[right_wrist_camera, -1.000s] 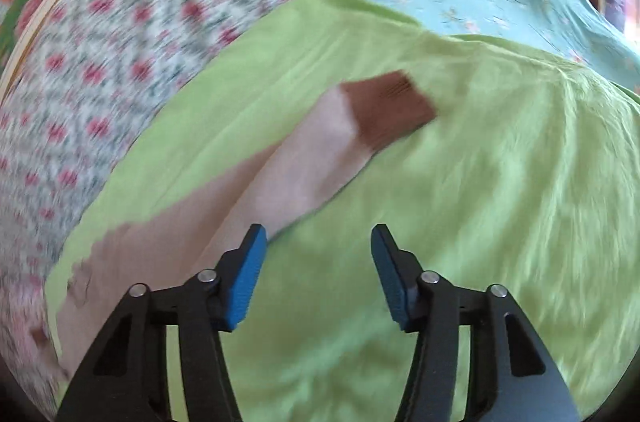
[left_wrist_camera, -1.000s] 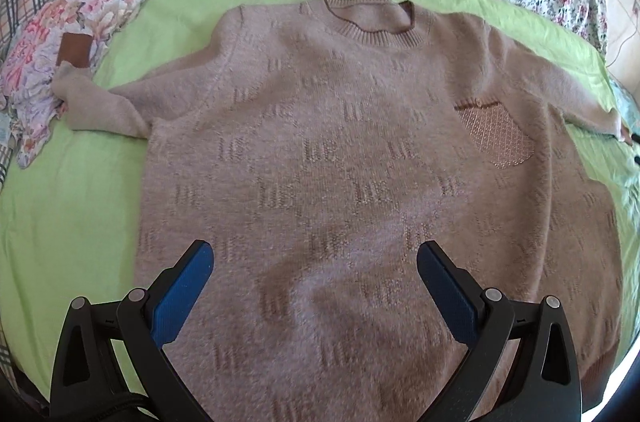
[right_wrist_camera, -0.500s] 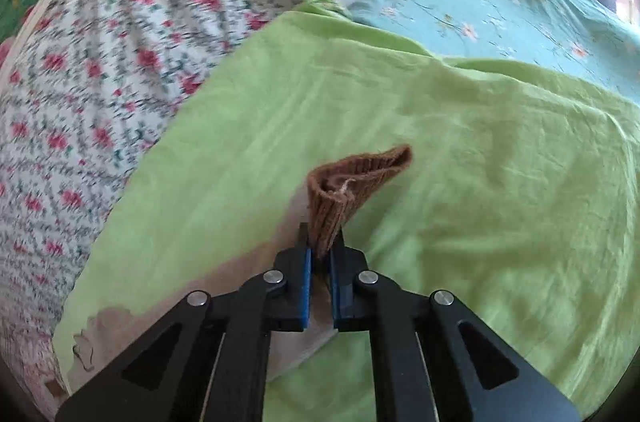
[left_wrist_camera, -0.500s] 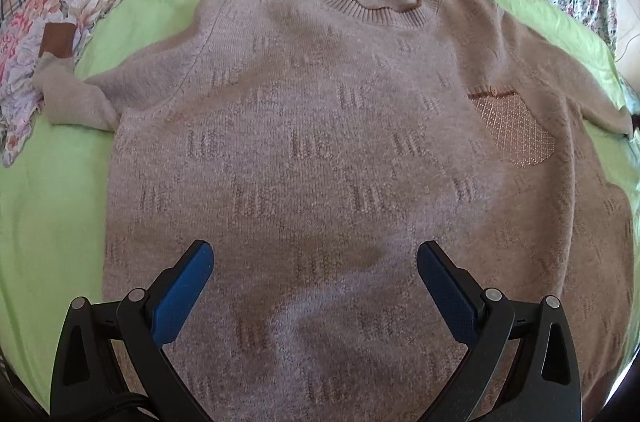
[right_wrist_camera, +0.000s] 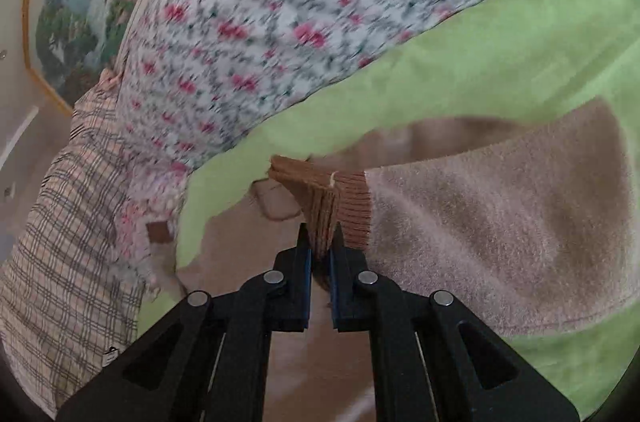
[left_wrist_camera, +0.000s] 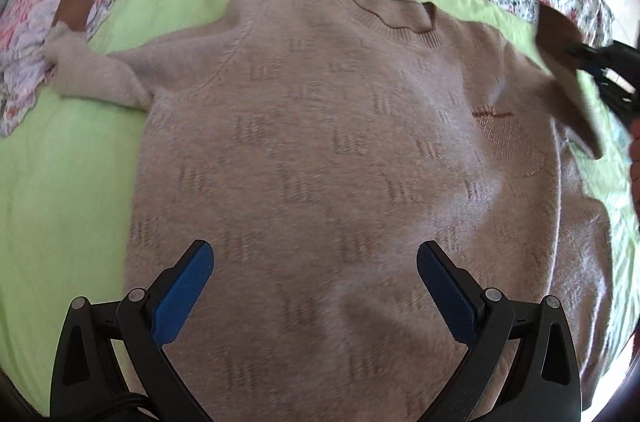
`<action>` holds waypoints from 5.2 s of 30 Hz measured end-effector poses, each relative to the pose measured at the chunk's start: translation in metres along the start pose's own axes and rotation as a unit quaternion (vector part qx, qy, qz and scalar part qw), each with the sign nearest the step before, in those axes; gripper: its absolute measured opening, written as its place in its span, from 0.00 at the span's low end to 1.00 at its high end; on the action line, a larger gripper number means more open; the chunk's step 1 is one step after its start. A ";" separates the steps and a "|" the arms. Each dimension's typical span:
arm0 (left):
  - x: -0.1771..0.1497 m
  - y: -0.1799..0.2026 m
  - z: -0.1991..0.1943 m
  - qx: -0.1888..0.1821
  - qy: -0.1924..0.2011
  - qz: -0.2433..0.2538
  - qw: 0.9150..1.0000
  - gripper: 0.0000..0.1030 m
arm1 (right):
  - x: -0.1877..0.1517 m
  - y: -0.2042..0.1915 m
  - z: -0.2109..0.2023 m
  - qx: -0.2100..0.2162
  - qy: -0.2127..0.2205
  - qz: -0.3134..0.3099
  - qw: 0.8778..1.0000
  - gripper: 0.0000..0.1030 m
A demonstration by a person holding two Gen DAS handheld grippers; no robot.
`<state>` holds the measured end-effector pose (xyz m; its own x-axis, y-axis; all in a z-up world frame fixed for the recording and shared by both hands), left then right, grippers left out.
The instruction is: Fold small clothes
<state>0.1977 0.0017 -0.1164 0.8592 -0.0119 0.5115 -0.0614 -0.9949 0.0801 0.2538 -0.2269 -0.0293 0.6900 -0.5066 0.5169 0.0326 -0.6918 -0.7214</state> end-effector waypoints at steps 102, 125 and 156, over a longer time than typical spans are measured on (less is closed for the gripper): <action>0.203 -0.353 0.061 0.132 0.031 -0.194 0.972 0.78 | -0.131 0.013 -0.006 -0.103 -0.092 -0.070 0.988 0.46; 0.199 0.025 -0.038 -0.166 0.189 0.082 0.964 0.07 | -0.123 0.023 -0.039 -0.087 -0.052 -0.026 0.995 0.46; 0.059 -0.096 0.028 -0.020 0.040 -0.024 0.999 0.60 | -0.048 -0.025 0.154 -0.027 -0.149 -0.049 0.987 0.46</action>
<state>0.2690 0.0941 -0.1180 0.8181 0.0445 0.5733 -0.0436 -0.9893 0.1389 0.3315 -0.1060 -0.1068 0.8677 -0.2669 0.4193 0.0771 -0.7611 -0.6440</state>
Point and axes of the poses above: each gripper's, at about its wrist camera, not at the fingertips, and z roughly the way its jaws point, y to its right, x to its top, the point moved 10 cm from there along z, roughly the way its jaws point, and after that the axes turned 3 degrees about z, right-handed, at the moved point
